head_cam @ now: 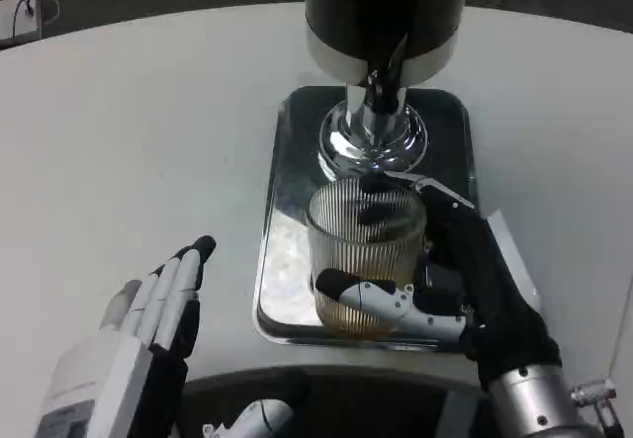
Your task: Grasp the cup under the faucet to collect the drink, then remove the cup.
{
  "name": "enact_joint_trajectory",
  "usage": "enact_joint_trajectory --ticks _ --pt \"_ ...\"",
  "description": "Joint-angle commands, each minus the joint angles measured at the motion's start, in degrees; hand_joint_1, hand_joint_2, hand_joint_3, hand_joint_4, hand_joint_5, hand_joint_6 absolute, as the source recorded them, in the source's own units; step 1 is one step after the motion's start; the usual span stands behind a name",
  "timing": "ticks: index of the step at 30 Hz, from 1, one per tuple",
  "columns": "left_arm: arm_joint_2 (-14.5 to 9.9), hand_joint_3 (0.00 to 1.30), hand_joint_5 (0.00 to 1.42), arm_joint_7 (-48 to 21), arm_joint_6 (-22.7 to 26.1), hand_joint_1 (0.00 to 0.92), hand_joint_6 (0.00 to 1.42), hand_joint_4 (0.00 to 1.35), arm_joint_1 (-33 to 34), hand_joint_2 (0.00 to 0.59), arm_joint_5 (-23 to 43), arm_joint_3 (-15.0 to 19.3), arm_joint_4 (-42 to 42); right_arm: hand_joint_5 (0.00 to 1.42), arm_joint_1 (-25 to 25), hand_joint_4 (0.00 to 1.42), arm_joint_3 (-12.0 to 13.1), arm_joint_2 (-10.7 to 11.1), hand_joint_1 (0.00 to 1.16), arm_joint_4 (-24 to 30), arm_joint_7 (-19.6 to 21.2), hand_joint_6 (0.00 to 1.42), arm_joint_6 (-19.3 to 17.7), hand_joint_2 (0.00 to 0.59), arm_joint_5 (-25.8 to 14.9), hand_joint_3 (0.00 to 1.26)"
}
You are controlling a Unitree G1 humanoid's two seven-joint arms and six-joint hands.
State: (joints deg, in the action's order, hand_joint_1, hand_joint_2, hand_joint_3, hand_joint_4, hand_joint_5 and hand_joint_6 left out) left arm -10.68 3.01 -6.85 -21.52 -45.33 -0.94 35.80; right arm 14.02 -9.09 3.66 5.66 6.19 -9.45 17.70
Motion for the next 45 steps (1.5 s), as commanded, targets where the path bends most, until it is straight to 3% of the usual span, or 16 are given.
enact_joint_trajectory --ticks 1,8,13,17,33,45 --pt "0.0 0.0 0.01 0.1 0.4 0.0 0.0 0.0 0.4 0.144 -1.1 -0.8 0.1 1.25 -4.5 1.02 0.9 0.8 1.16 7.4 -2.2 1.42 -1.9 0.168 -2.9 0.83" --pt "0.1 0.0 0.0 -2.4 2.4 0.0 0.0 0.0 1.6 0.135 -8.1 -3.2 3.7 1.24 -11.0 1.02 3.5 2.4 1.16 16.7 -6.3 1.42 -1.3 0.156 -7.7 0.83" --pt "2.5 0.0 0.0 -8.4 6.6 0.0 0.0 0.0 0.5 0.11 -17.8 -4.4 11.3 1.24 -14.3 1.02 5.4 3.6 1.16 23.3 -9.0 1.42 -1.0 0.153 -11.3 0.83" --pt "3.4 0.0 0.0 -11.9 7.1 0.0 0.0 0.0 -0.7 0.102 -21.5 -5.3 14.5 1.24 -16.5 1.02 6.4 4.7 1.16 26.1 -10.7 1.42 -1.5 0.152 -13.2 0.83" --pt "6.0 0.0 0.0 -15.6 4.6 0.0 0.0 0.0 -7.1 0.072 -26.2 -8.4 20.1 1.23 -20.1 1.02 9.7 6.0 1.15 37.2 -12.9 1.42 -3.0 0.133 -16.6 0.84" --pt "9.0 0.0 0.0 -18.6 2.3 0.0 0.0 0.0 -7.4 0.06 -30.7 -11.9 21.8 1.23 -23.5 1.01 9.9 7.1 1.15 39.6 -15.5 1.42 -9.7 0.133 -16.4 0.84"
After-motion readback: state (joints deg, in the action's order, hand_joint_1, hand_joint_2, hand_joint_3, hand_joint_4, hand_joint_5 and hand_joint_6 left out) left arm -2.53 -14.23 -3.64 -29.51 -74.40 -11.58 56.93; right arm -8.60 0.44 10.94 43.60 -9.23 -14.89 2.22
